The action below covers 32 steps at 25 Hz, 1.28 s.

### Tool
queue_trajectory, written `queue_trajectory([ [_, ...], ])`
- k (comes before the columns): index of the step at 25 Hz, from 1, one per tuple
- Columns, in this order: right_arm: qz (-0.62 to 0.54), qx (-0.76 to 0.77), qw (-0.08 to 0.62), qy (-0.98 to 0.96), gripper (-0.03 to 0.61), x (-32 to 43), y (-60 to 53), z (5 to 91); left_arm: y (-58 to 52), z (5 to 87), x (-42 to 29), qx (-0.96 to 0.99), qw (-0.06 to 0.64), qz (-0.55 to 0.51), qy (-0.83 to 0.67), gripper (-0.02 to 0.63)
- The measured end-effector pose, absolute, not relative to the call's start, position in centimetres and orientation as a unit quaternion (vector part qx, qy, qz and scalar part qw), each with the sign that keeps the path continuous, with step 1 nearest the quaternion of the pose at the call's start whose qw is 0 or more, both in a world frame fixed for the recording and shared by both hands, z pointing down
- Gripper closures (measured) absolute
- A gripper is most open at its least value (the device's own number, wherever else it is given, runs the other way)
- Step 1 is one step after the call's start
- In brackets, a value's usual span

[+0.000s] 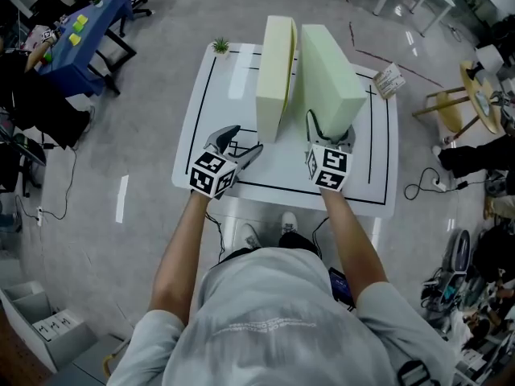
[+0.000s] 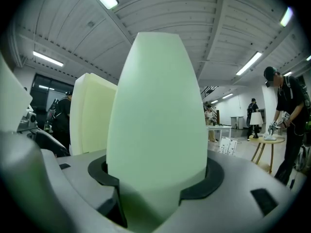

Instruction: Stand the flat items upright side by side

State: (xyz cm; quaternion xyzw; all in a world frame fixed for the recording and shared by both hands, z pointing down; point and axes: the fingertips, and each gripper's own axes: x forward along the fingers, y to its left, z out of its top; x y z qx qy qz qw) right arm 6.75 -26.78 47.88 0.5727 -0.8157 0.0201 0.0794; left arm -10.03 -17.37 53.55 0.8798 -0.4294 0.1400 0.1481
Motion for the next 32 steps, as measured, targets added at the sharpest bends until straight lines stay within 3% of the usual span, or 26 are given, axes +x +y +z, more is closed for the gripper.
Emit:
queue_trajectory([
  [12,0.060,0.509,0.100,-0.853,0.221,4.9,-25.7,50.3,-18.8,54.1,-10.2,0.877,0.157,0.143,-0.431,0.270],
  [17,0.001,0.424,0.153,-0.893,0.216,6.0,-23.3,51.5,-19.2,53.9,-9.3,0.881,0.151,0.142,-0.424,0.270],
  [23,0.009,0.359,0.193,-0.913,0.218,8.0,-22.4,53.2,-19.8,53.4,-9.2,0.884,0.142,0.142,-0.421,0.270],
  [32,0.012,0.318,0.188,-0.929,0.225,4.0,-24.6,53.2,-21.8,52.7,-8.0,0.889,0.122,0.157,-0.412,0.270],
])
